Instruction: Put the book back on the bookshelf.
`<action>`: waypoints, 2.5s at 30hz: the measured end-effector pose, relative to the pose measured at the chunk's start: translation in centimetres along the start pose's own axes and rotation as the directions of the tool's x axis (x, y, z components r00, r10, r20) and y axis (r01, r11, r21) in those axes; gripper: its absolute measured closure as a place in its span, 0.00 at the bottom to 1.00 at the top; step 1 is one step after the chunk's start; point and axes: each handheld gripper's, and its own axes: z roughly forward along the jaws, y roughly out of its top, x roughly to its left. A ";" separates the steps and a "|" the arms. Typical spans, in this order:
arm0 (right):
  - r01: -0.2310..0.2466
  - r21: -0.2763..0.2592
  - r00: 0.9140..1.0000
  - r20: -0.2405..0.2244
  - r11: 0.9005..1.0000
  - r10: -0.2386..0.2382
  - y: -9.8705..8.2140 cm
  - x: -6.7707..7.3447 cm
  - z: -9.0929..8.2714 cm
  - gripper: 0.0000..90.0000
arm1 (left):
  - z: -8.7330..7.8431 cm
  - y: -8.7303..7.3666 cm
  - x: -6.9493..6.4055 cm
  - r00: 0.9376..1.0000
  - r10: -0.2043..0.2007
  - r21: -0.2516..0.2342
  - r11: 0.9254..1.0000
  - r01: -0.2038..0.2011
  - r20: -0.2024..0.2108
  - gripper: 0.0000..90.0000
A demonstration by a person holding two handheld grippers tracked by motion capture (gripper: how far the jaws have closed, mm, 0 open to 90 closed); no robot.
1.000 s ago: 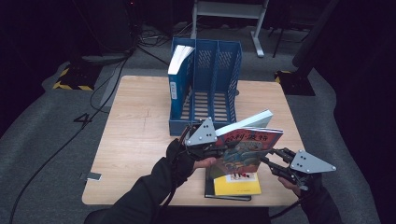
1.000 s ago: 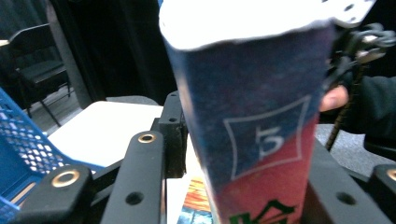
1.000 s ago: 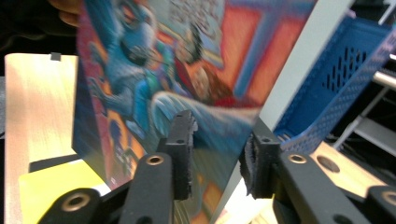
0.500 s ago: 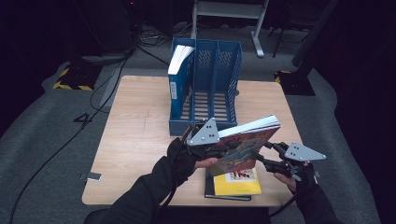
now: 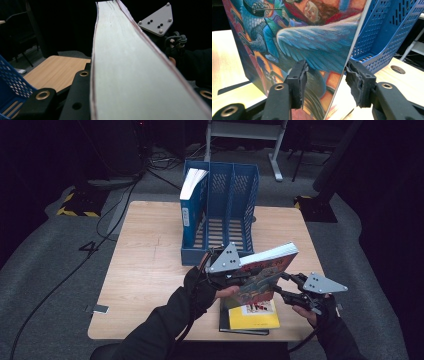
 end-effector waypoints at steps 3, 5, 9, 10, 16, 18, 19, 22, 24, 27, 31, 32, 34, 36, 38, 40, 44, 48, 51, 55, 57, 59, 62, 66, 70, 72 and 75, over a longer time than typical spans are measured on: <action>0.003 0.014 1.000 0.002 1.000 -0.003 -0.2 -0.2 -0.3 0.51 | 0.0 0.1 0.4 1.000 -0.016 0.005 1.000 0.016 0.004 0.80; 0.009 0.034 1.000 0.013 0.999 -0.009 -0.5 -0.6 -0.7 0.49 | 0.1 0.3 0.7 1.000 -0.019 0.011 1.000 0.019 0.006 0.80; -0.017 0.067 0.997 0.076 0.998 0.012 -1.8 -2.0 -1.3 0.45 | 0.3 0.6 0.9 1.000 -0.019 0.020 1.000 0.019 -0.001 0.81; -0.029 0.079 0.997 0.079 0.996 0.023 -2.2 -2.4 -1.3 0.44 | 0.4 0.7 1.0 1.000 -0.027 0.019 0.999 0.027 -0.006 0.81; -0.095 0.245 0.987 0.152 0.965 0.058 -5.8 -5.1 -1.2 0.39 | 0.9 1.3 1.2 0.999 -0.033 0.029 0.999 0.034 -0.037 0.81; -0.107 0.259 0.984 0.163 0.960 0.066 -6.4 -5.4 -1.2 0.39 | 0.9 1.4 1.3 0.999 -0.025 0.031 0.999 0.026 -0.038 0.81; -0.120 0.276 0.983 0.170 0.954 0.074 -6.9 -5.8 -1.2 0.38 | 1.0 1.5 1.3 0.999 -0.021 0.037 0.999 0.023 -0.039 0.81; -0.190 0.290 0.972 0.189 0.938 0.139 -8.0 -7.1 -1.0 0.37 | 1.2 1.9 1.5 0.999 -0.003 0.050 0.999 0.005 -0.048 0.81; -0.211 0.294 0.967 0.201 0.932 0.155 -8.2 -7.6 -0.9 0.37 | 1.2 2.3 1.5 0.998 0.010 0.057 0.998 -0.006 -0.064 0.81; -0.236 0.301 0.963 0.202 0.924 0.180 -8.7 -7.9 -0.7 0.37 | 1.0 2.6 1.6 0.996 0.025 0.069 0.997 -0.019 -0.084 0.82; -0.223 0.315 0.966 0.197 0.923 0.167 -8.9 -7.8 -0.6 0.37 | 0.4 2.8 2.3 0.995 0.018 0.063 0.998 -0.011 -0.102 0.81; -0.222 0.318 0.966 0.198 0.922 0.165 -9.0 -7.8 -0.5 0.37 | 0.2 2.9 2.5 0.994 0.016 0.061 0.998 -0.009 -0.111 0.81; -0.222 0.323 0.967 0.195 0.920 0.164 -9.1 -7.8 -0.4 0.37 | -0.2 3.1 2.7 0.992 0.022 0.059 0.998 -0.015 -0.124 0.82; -0.222 0.329 0.967 0.198 0.918 0.163 -9.1 -7.7 -0.3 0.37 | -0.8 3.4 3.0 0.988 0.029 0.058 0.998 -0.020 -0.149 0.82; -0.220 0.332 0.966 0.207 0.917 0.156 -9.2 -7.7 -0.3 0.37 | -1.4 3.8 3.1 0.984 0.043 0.061 0.998 -0.033 -0.176 0.82; -0.215 0.334 0.966 0.211 0.918 0.150 -9.3 -7.7 -0.3 0.37 | -2.1 4.3 3.4 0.979 0.052 0.057 0.998 -0.042 -0.199 0.82; -0.216 0.337 0.966 0.207 0.916 0.151 -9.3 -7.6 -0.2 0.38 | -3.4 4.8 4.3 0.968 0.047 0.036 0.999 -0.039 -0.245 0.82; -0.215 0.344 0.968 0.200 0.914 0.153 -9.4 -7.6 -0.1 0.39 | -4.3 5.0 5.3 0.956 0.045 0.039 0.999 -0.035 -0.290 0.82; -0.214 0.349 0.968 0.198 0.912 0.152 -9.4 -7.5 0.0 0.39 | -4.7 5.3 6.1 0.948 0.029 0.038 0.999 -0.018 -0.317 0.82; -0.211 0.359 0.969 0.196 0.909 0.147 -9.5 -7.5 0.2 0.39 | -5.3 5.8 7.3 0.934 0.015 0.019 1.000 -0.009 -0.357 0.82; -0.205 0.369 0.970 0.197 0.906 0.140 -9.5 -7.4 0.2 0.40 | -5.7 6.0 7.9 0.924 0.020 0.016 1.000 -0.015 -0.381 0.82; -0.196 0.374 0.972 0.198 0.907 0.129 -9.6 -7.3 0.3 0.40 | -5.9 6.2 8.3 0.911 0.008 0.002 1.000 -0.007 -0.411 0.82; -0.194 0.382 0.973 0.195 0.904 0.127 -9.6 -7.3 0.3 0.40 | -6.0 6.4 9.1 0.900 -0.001 0.001 1.000 0.001 -0.437 0.82; -0.184 0.386 0.974 0.197 0.904 0.114 -9.6 -7.2 0.4 0.40 | -5.7 6.1 10.3 0.897 -0.019 0.010 1.000 0.026 -0.442 0.82; -0.187 0.386 0.973 0.197 0.903 0.117 -9.6 -7.2 0.4 0.40 | -5.2 5.5 11.4 0.884 -0.054 0.006 0.998 0.065 -0.465 0.82; -0.188 0.382 0.973 0.196 0.905 0.120 -9.6 -7.2 0.4 0.40 | -5.0 5.3 11.8 0.876 -0.066 0.005 0.997 0.078 -0.477 0.82; -0.190 0.378 0.973 0.195 0.906 0.122 -9.6 -7.2 0.3 0.39 | -4.6 4.9 12.6 0.863 -0.093 0.001 0.994 0.108 -0.497 0.82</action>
